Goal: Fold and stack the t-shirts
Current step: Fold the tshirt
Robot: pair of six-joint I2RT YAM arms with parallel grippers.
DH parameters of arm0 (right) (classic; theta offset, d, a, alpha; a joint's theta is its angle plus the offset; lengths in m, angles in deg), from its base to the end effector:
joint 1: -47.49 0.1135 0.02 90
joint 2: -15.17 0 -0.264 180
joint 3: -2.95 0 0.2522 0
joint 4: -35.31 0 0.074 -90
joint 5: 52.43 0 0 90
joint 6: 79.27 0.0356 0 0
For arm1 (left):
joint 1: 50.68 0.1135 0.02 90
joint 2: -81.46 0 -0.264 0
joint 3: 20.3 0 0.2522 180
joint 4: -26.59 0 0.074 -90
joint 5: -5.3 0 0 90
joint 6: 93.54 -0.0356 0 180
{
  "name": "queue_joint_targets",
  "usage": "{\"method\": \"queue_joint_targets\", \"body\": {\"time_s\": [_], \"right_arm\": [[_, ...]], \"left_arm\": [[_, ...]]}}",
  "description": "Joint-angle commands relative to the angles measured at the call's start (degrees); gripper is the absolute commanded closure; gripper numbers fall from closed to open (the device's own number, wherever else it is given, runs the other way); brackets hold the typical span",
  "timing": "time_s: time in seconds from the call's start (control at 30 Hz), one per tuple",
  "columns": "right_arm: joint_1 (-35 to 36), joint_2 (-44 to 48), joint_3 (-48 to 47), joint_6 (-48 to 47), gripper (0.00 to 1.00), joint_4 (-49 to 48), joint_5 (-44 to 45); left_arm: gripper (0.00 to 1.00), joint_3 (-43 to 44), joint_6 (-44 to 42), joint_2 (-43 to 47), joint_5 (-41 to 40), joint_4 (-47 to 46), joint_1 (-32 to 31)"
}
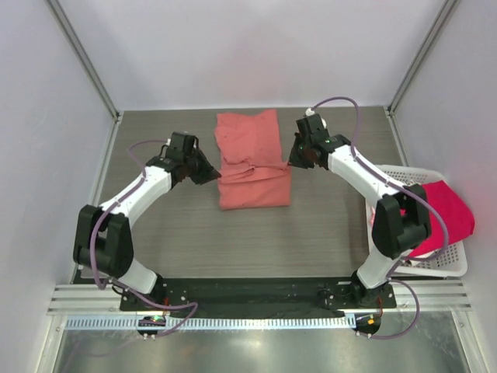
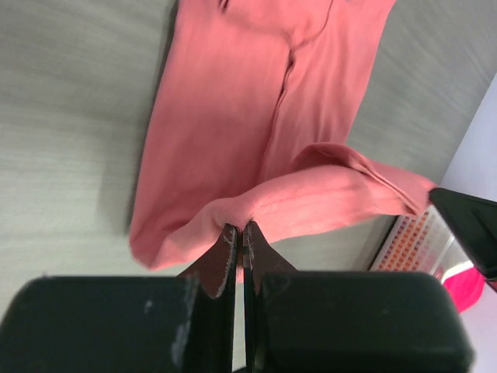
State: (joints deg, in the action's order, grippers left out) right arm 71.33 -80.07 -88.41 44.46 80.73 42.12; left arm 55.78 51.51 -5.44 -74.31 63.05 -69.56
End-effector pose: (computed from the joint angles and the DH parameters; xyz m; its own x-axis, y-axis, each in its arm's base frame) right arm 0.3369 0.1458 0.2763 -0.7742 0.2631 -0.5757 0.0893 0.9458 0.3121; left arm 0.3077 -0.1120 0.2497 -0.7540 -0.5942 -0.2800 -0.3211 0.7053 -0.6320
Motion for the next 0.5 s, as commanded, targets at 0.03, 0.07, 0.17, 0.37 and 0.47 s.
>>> {"method": "queue_joint_targets", "body": {"time_s": [0.03,0.07,0.17,0.37,0.47], "right_arm": [[-1.60,-8.00,-8.34,-3.06,0.99,-1.43,-3.85],[-1.77,-9.25,-9.40,-3.15,0.99,-1.43,-3.77],[-2.91,-15.12,-13.88,-3.41,0.99,-1.69,-6.57],[-5.38,-23.14,-24.07,-3.15,0.99,-1.95,-8.78],[-6.43,-26.92,-29.61,-3.76,0.94,-2.48,-9.56]], "left_arm": [[1.00,8.93,-1.17,-6.61,-0.46,-3.28,1.82],[1.00,10.00,-1.08,-8.28,0.06,-3.36,2.26],[1.00,14.48,-1.08,-13.82,1.82,-3.36,3.31],[1.00,20.55,-0.03,-23.48,2.17,-4.77,5.42],[0.85,25.73,0.15,-29.64,7.24,-6.25,6.13]]}}
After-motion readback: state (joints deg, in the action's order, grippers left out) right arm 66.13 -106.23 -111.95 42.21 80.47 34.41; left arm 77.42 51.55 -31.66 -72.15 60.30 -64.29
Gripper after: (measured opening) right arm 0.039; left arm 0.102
